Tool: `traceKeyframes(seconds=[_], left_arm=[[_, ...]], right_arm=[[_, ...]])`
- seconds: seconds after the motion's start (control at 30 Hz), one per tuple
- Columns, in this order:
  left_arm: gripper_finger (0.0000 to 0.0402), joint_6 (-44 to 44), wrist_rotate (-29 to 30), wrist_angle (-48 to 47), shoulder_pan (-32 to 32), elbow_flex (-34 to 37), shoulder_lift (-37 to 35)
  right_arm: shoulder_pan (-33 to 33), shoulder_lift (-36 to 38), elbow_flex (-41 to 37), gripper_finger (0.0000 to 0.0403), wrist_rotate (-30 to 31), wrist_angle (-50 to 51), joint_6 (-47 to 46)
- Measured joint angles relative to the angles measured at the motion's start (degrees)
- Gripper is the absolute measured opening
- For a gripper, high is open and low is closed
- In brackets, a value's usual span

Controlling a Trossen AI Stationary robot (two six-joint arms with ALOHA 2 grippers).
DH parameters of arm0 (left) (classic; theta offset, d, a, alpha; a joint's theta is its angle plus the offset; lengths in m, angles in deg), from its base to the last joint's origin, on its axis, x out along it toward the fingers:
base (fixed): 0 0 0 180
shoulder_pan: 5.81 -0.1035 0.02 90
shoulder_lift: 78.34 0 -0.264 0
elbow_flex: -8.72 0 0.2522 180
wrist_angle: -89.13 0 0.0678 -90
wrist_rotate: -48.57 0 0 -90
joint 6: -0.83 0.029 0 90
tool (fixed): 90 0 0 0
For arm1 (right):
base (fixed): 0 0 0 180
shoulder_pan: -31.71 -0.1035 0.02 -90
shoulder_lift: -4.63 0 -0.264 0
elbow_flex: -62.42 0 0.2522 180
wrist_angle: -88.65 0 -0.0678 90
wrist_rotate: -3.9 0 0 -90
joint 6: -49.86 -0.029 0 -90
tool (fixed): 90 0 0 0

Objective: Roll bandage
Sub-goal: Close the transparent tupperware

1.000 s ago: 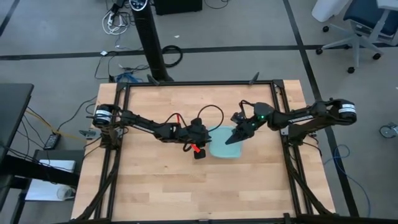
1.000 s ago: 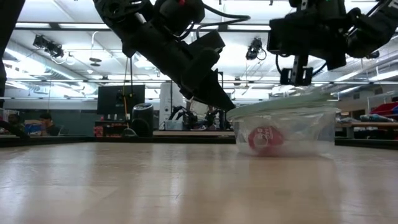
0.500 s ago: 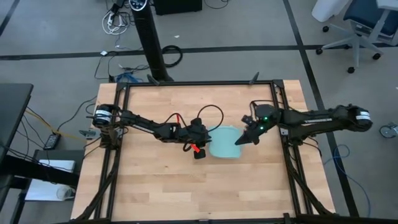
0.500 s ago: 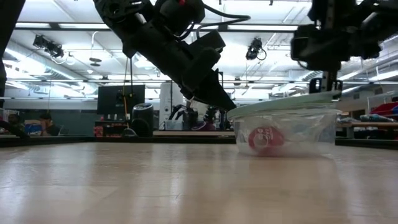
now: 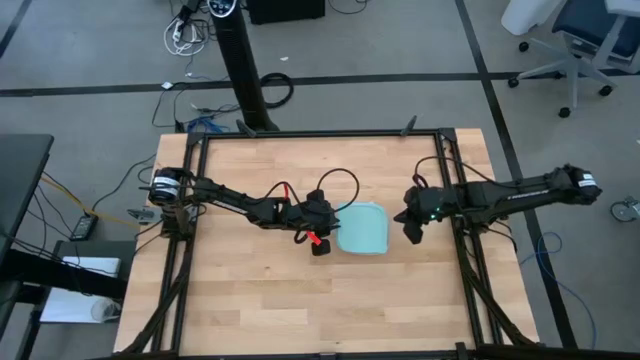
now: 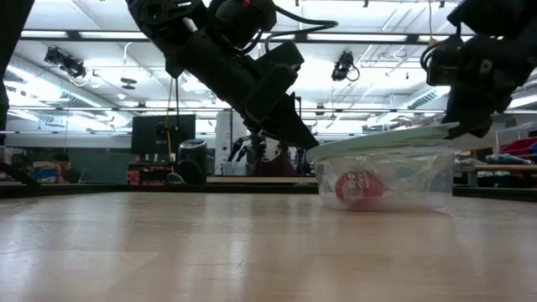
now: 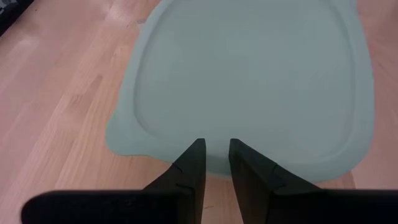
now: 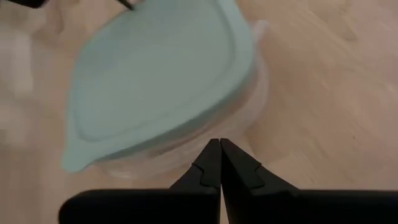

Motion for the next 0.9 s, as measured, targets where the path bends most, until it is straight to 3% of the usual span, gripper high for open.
traceKeyframes(seconds=[0.13, 0.7, 0.9], left_arm=[[0.0076, -0.39, -0.77, 0.12, 0.02, -0.02, 0.00], [0.0076, -2.86, -2.16, 2.34, 0.11, -0.02, 0.09], [0.0076, -3.01, -2.14, 2.47, 0.11, -0.02, 0.09]], right_arm=[[-2.47, -2.30, 0.00, 0.0000, 2.94, 1.19, -0.96], [-21.53, -22.65, 0.02, 0.0000, 35.82, 1.10, 0.56], [-23.13, -30.75, 0.02, 0.0000, 37.22, -2.91, 10.43]])
